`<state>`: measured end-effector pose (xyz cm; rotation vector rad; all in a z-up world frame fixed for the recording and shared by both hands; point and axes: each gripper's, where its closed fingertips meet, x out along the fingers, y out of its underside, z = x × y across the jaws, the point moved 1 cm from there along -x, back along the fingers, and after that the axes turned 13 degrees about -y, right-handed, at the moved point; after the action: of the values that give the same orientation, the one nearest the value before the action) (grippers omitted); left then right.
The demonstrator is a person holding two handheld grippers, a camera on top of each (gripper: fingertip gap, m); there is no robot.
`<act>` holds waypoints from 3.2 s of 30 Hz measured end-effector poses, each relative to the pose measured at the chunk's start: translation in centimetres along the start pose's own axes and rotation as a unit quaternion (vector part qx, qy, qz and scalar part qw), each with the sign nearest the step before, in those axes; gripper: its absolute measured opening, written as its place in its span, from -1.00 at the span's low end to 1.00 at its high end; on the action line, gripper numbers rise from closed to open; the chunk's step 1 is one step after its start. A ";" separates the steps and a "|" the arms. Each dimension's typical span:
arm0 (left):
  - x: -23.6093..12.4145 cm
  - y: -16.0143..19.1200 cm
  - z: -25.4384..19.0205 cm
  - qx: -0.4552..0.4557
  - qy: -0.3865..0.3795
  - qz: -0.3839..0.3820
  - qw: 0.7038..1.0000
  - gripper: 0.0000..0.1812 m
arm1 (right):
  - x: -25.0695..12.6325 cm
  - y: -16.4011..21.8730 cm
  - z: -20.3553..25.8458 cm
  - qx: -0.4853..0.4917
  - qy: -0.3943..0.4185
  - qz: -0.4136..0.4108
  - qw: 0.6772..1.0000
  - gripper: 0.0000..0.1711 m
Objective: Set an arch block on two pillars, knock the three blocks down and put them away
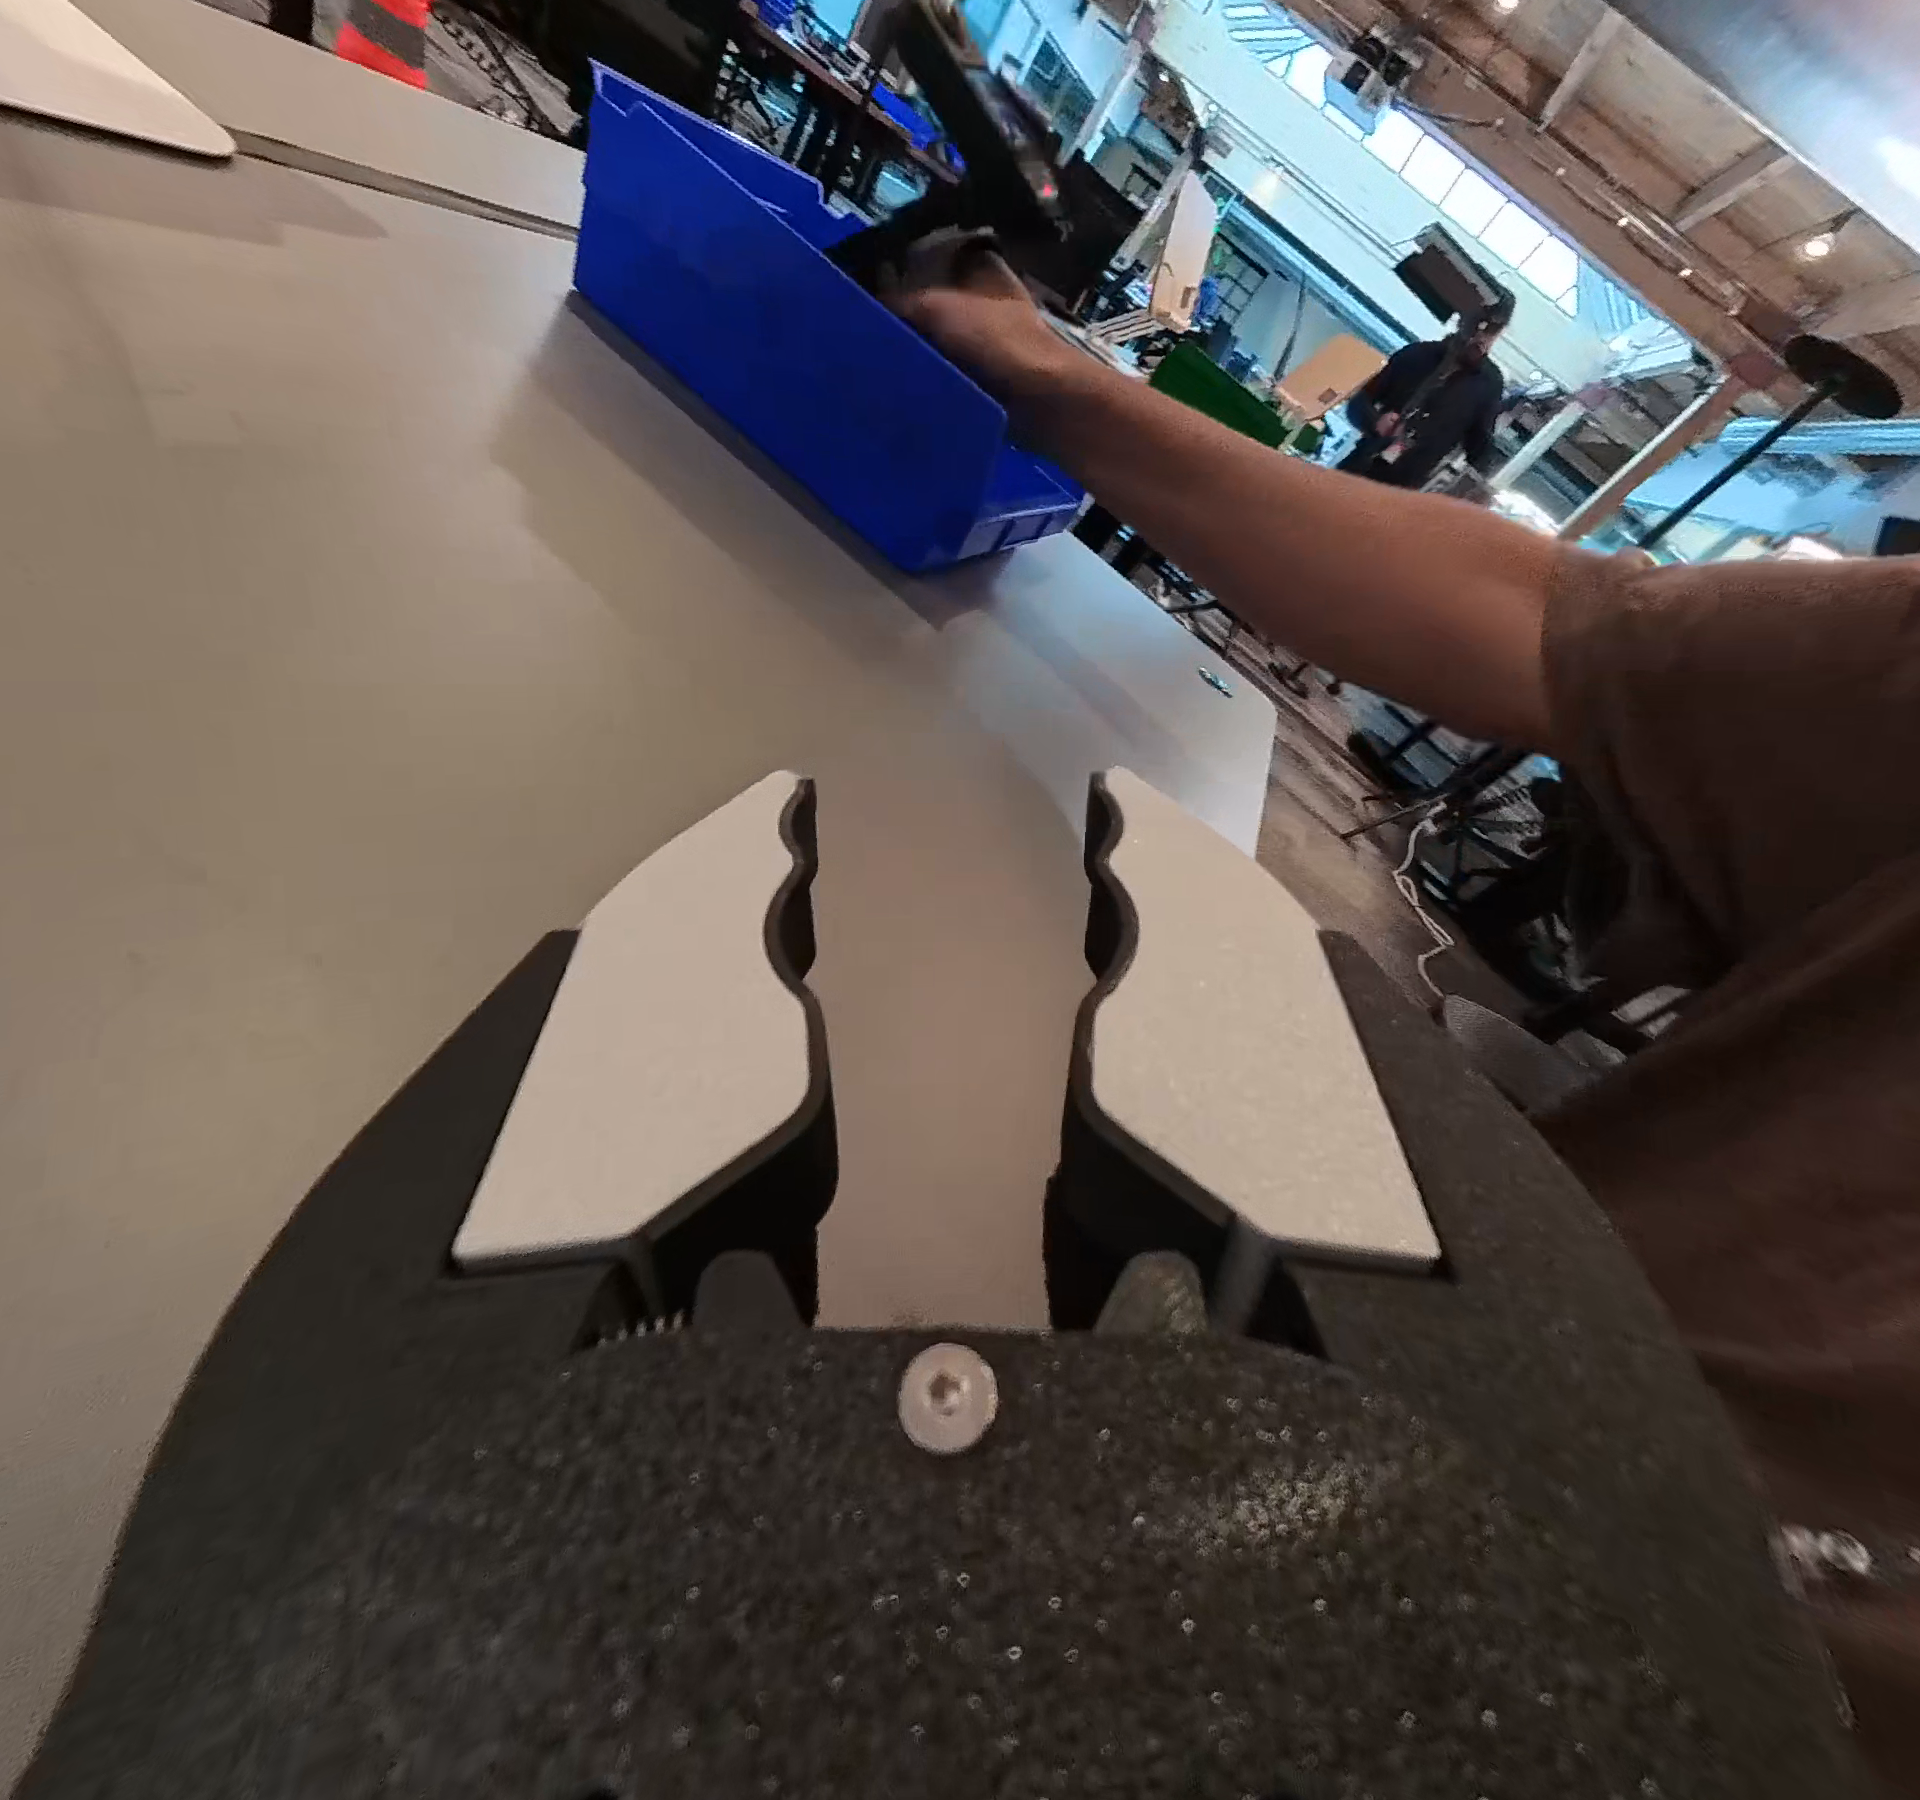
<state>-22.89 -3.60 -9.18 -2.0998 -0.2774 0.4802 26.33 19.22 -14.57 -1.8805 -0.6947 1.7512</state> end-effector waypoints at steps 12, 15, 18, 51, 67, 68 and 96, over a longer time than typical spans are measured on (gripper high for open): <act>-1.1 -0.2 4.0 0.057 -0.129 0.004 0.990 -0.39 | -5.8 -0.5 2.6 -0.014 -0.018 -0.063 0.998 -0.39; -1.5 -0.4 5.8 0.053 -0.188 0.008 0.981 -0.35 | -14.7 -1.7 10.0 -0.031 -0.108 -0.212 0.971 -0.42; -1.5 -1.9 6.6 0.060 -0.223 -0.005 0.973 -0.31 | -20.5 2.0 22.1 -0.035 -0.322 -0.289 0.901 -0.41; 7.9 -8.6 16.5 -0.018 -0.175 0.422 0.889 -0.22 | -19.8 13.4 34.9 -0.122 -0.488 -0.224 0.835 -0.37; 10.3 -6.8 -0.6 -0.310 0.252 0.326 0.857 -0.22 | -18.7 2.8 39.4 -0.332 -0.446 -0.276 0.784 -0.64; 10.2 -6.7 -0.8 -0.307 0.254 0.323 0.858 -0.22 | -18.8 2.9 39.3 -0.331 -0.447 -0.275 0.784 -0.64; -1.3 2.0 -1.1 0.097 -0.078 0.025 0.992 -0.34 | 1.7 2.3 3.5 0.040 -0.140 0.174 0.974 -0.63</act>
<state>-23.54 -5.96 -10.09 -1.8860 -0.2583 0.6749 23.06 18.60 -17.59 -1.8013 -0.3962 2.2608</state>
